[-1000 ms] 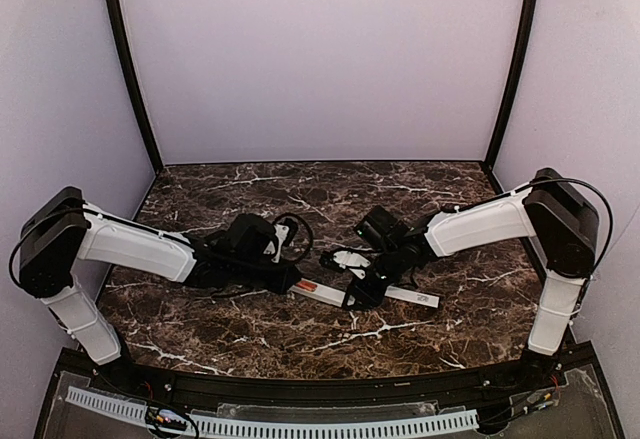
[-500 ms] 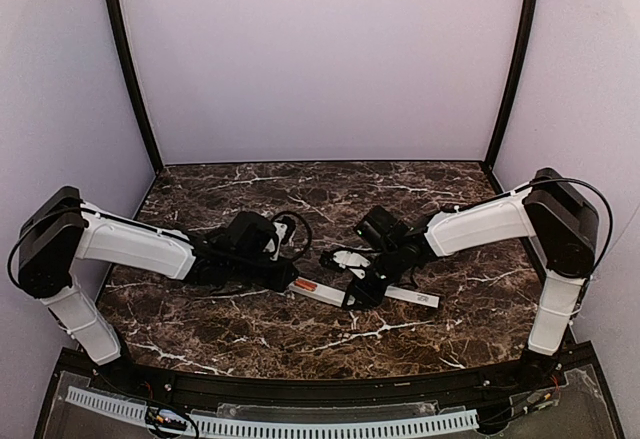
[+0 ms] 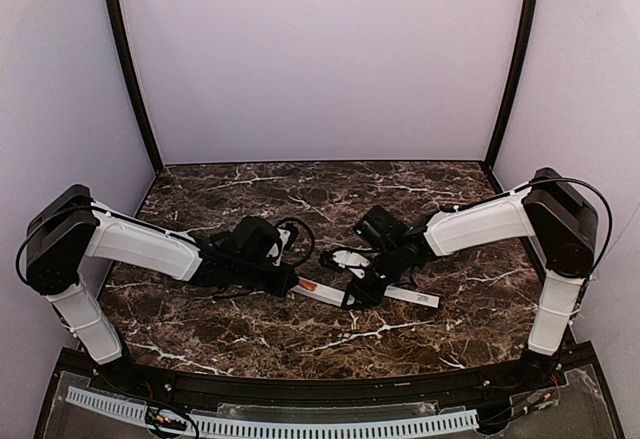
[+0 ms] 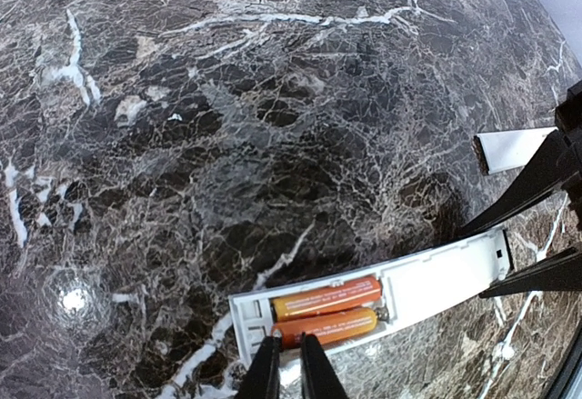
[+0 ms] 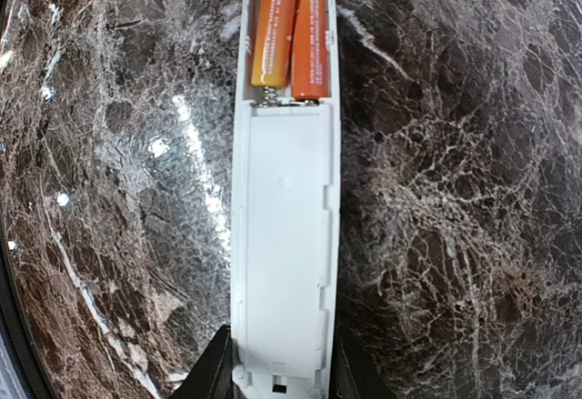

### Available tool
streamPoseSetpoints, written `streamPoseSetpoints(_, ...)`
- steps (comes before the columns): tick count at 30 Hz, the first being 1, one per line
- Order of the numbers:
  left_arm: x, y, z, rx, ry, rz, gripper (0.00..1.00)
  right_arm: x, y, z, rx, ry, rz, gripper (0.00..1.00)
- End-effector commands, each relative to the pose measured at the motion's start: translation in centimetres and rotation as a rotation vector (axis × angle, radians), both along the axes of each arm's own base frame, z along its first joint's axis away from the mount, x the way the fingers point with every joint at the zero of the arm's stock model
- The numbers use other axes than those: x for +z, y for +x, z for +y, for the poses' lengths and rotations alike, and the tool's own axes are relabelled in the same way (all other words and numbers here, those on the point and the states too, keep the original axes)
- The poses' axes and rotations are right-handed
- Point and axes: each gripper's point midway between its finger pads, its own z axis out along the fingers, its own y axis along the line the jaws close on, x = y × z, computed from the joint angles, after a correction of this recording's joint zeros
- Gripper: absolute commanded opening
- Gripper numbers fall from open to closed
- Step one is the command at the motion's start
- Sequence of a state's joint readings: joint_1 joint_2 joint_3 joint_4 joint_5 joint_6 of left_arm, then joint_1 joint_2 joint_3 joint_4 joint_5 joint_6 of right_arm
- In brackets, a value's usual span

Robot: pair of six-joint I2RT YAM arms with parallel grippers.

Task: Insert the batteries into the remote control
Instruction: Press the battery in the battery compartment.

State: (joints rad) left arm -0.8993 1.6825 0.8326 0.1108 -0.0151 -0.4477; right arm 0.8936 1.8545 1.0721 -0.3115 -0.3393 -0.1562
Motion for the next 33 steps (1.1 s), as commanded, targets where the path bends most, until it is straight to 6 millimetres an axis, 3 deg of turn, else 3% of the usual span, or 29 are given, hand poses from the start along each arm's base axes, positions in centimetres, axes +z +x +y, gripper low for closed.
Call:
streamPoseSetpoints(1, 0.0, 0.2, -0.2, -0.012, 0.004, 0.005, 0.09, -1.8, -0.2, -0.6, -0.010, -0.065, 0.014, 0.20)
streamPoseSetpoints(8, -0.3, -0.1, 0.0, -0.014, 0.019, 0.017, 0.09, -1.9, -0.3, -0.6, -0.008, -0.066, 0.019, 0.20)
streamPoseSetpoints(21, 3.4, 1.1, 0.9, 0.014, 0.037, -0.082, 0.23, -1.9, 0.0, -0.7, -0.010, -0.071, -0.001, 0.18)
streamPoseSetpoints(33, 2.3, 1.6, -0.5, -0.027, 0.049, -0.060, 0.23, -1.8, 0.1, -0.8, -0.004, -0.076, -0.021, 0.16)
